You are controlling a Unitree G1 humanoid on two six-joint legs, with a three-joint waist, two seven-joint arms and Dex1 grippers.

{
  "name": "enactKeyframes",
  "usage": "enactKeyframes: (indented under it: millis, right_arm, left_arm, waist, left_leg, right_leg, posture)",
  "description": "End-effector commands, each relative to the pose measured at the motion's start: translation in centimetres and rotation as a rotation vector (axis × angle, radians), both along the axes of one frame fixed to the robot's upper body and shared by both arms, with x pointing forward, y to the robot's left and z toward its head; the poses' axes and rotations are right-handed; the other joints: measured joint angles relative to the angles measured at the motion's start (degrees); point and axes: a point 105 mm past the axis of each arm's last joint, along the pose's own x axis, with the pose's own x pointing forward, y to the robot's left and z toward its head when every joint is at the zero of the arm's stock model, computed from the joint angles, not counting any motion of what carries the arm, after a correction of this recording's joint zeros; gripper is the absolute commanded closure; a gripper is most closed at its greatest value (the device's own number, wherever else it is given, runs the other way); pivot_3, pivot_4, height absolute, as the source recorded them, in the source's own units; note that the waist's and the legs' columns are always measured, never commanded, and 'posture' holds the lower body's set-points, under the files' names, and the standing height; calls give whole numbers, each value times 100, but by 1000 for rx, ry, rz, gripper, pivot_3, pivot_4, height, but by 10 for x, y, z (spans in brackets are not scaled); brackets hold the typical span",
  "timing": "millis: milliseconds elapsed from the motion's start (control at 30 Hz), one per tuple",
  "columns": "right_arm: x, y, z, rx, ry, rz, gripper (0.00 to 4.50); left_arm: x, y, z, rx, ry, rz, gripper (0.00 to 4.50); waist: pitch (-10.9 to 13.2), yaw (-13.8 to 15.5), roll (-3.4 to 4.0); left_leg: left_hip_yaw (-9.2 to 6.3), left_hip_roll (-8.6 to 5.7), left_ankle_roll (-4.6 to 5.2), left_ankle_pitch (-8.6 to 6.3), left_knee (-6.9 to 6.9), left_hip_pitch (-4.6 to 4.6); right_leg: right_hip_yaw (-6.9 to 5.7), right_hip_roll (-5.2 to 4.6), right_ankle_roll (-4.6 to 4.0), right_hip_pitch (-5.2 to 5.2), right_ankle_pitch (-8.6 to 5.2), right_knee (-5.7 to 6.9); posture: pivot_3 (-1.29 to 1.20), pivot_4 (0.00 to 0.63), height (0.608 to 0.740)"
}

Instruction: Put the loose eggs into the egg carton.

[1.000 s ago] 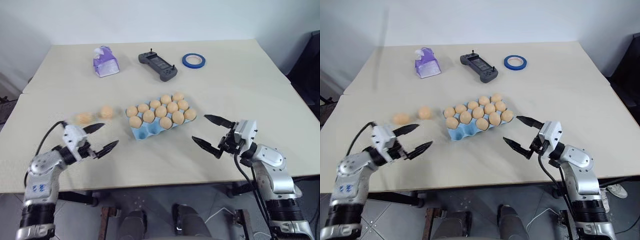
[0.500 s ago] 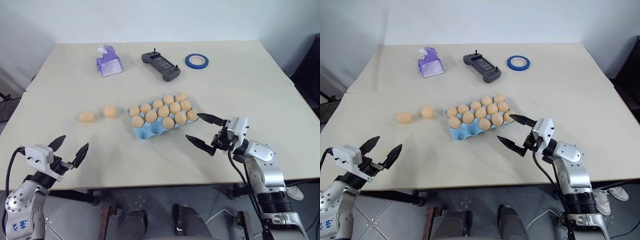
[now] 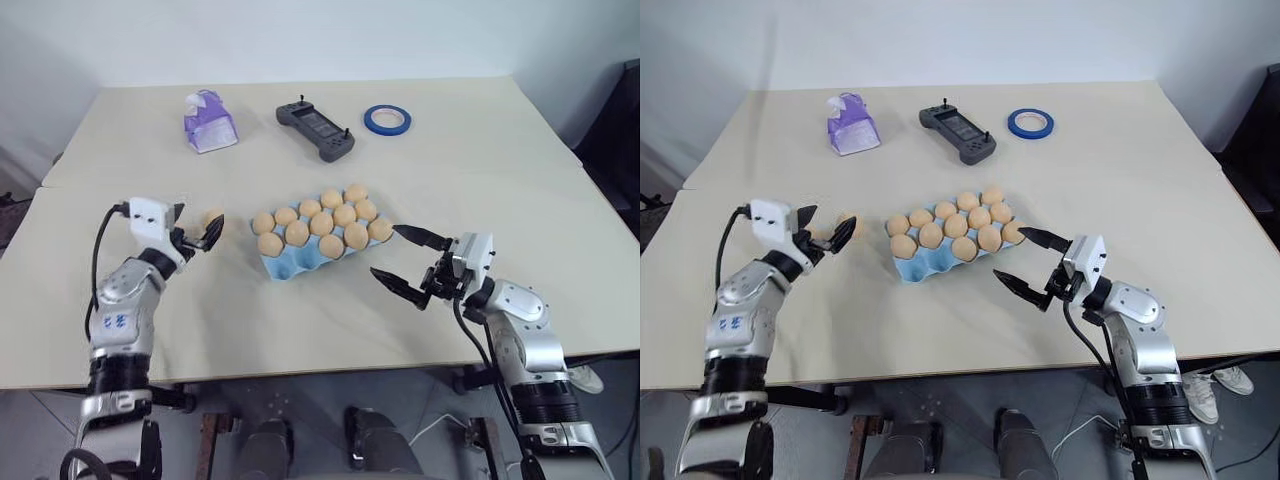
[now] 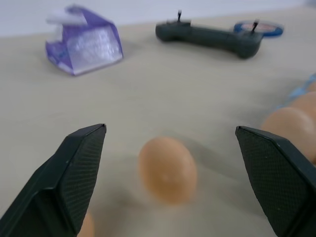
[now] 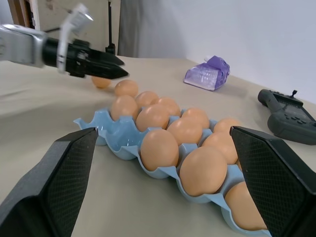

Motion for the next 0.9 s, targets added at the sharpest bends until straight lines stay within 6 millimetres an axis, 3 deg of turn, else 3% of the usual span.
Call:
enactKeyframes:
  millis: [33, 133, 233, 367, 467, 600, 667, 733, 900]
  right_arm:
    - [-5, -1, 13, 10, -58, -8, 0]
    - [-6, -2, 13, 13, -57, -15, 0]
    - [-7, -1, 13, 16, -56, -20, 0]
    - [-8, -2, 11, 17, -51, -27, 0]
    - [-8, -2, 11, 16, -50, -30, 0]
    - [-8, -3, 12, 14, -52, -34, 0]
    - [-8, -6, 12, 12, -52, -39, 0]
    - [-10, -10, 15, 28, -55, -43, 0]
    - [-20, -23, 10, -3, -21, -61, 0]
  left_arm:
    - [11, -4, -4, 10, 23, 1, 30]
    - [14, -8, -9, 26, 44, -8, 30]
    - [14, -8, -11, 34, 44, -12, 615]
    - [11, -5, -13, 14, 35, -27, 1889]
    - [7, -10, 3, -25, -49, -84, 2703]
    - [-12, -44, 46, -4, -234, -334, 2703]
    - [-24, -67, 55, -4, -245, -486, 2703]
    - [-33, -88, 54, 11, -212, -618, 2703]
    - [-49, -136, 26, 113, -65, -884, 2703]
  waist:
    - [0, -5, 0]
    - [0, -7, 0]
    - [0, -1, 0]
    - [0, 2, -1]
    - [0, 1, -1]
    - [0, 5, -1]
    - [0, 7, -1]
    - [0, 17, 0]
    - [0, 14, 0]
  left_leg:
    - [1, 0, 0, 0, 1, -1]
    - [7, 0, 0, 0, 0, 0]
    - [7, 0, 0, 0, 0, -1]
    - [7, 0, 0, 0, 1, -1]
    - [7, 0, 0, 0, 1, -1]
    - [6, 1, 0, 0, 0, -4]
    - [6, 1, 0, 0, 0, -6]
    - [6, 0, 0, 0, 0, -6]
    - [7, -1, 2, 1, 2, 0]
  right_leg:
    - [0, 0, 2, 0, 1, 0]
    - [4, 0, 3, -1, 2, -1]
    - [4, -1, 3, -3, 2, 0]
    - [7, -2, 3, -3, 2, 2]
    - [8, -2, 3, -3, 2, 4]
    - [17, -4, 3, -5, 2, 2]
    - [35, -6, 3, -5, 2, -1]
    - [49, -6, 3, -3, 2, -2]
    - [51, -3, 3, 4, 2, -1]
  posture:
    - [0, 150, 740]
    - [0, 150, 740]
    - [0, 150, 740]
    - [0, 150, 740]
    - [0, 150, 740]
    - [0, 150, 740]
    - [0, 150, 740]
    - [0, 150, 740]
    - [0, 150, 740]
